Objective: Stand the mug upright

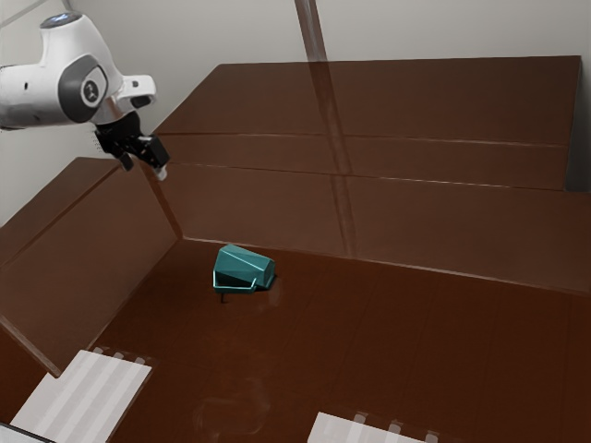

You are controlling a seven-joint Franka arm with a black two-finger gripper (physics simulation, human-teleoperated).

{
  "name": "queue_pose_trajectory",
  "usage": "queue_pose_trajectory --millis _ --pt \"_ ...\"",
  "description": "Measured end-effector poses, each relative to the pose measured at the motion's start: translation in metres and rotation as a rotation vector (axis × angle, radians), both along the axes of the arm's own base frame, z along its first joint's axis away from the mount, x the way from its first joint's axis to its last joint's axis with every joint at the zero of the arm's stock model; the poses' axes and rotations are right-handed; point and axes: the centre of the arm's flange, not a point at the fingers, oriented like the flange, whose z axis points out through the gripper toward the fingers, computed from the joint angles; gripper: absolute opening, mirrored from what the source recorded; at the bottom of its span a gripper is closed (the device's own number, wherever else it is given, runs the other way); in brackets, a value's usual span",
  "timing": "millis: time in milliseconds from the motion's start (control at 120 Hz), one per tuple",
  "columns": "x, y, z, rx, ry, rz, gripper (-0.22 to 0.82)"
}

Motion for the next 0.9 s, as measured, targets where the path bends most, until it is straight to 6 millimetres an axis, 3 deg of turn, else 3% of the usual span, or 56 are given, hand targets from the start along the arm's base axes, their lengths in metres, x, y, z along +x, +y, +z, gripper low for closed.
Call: queue_pose_trajectory --millis 117,242,375,483,708,900 --pt "-0.008 -0.015 -0.022 -0.071 0.014 -0.02 0.6" --pt "-0.013 0.005 -0.034 -0.147 -0.002 0.015 0.6" --pt "-0.019 0.028 -0.059 -0.235 0.007 0.064 0.6" --pt "-0.02 0.03 -0.098 -0.348 0.039 0.087 0.6" --pt "-0.031 0.043 -0.162 -0.577 0.097 0.125 0.6" --pt "-0.03 0.032 -0.203 -0.729 0.124 0.086 0.6"
